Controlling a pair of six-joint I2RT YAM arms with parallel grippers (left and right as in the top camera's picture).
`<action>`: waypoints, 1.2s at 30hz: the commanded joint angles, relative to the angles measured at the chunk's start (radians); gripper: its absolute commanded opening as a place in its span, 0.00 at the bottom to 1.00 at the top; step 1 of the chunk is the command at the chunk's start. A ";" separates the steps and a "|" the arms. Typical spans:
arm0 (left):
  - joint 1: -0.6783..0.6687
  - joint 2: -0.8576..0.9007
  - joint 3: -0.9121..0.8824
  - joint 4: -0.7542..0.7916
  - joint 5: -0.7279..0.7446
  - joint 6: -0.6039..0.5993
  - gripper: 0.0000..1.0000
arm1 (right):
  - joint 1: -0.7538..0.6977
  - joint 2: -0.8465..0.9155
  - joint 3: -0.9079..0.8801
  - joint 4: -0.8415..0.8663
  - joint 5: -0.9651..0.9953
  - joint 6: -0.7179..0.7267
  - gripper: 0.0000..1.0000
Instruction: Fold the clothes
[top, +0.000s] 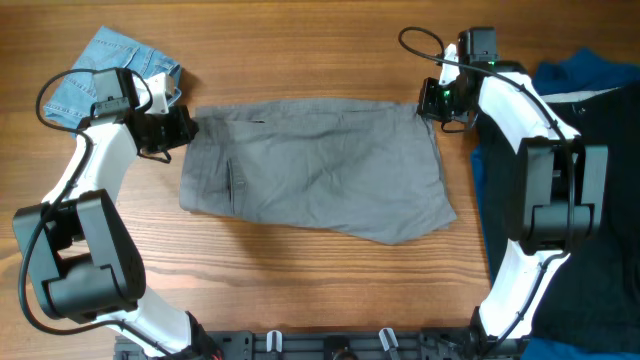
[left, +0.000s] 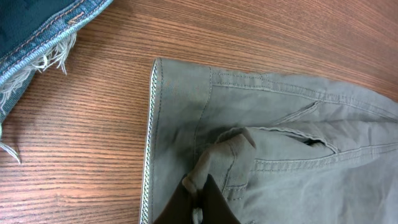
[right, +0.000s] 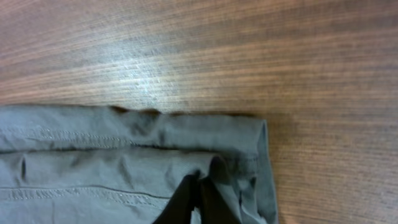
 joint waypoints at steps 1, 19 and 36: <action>-0.004 -0.015 0.014 0.003 0.019 0.002 0.04 | 0.000 0.006 -0.015 -0.031 -0.014 0.002 0.04; -0.016 0.000 0.014 0.102 -0.003 -0.007 0.12 | -0.018 -0.322 -0.013 -0.189 0.267 0.216 0.04; -0.136 0.049 -0.082 -0.073 -0.109 0.030 0.04 | 0.076 -0.321 -0.456 -0.257 0.030 0.122 0.08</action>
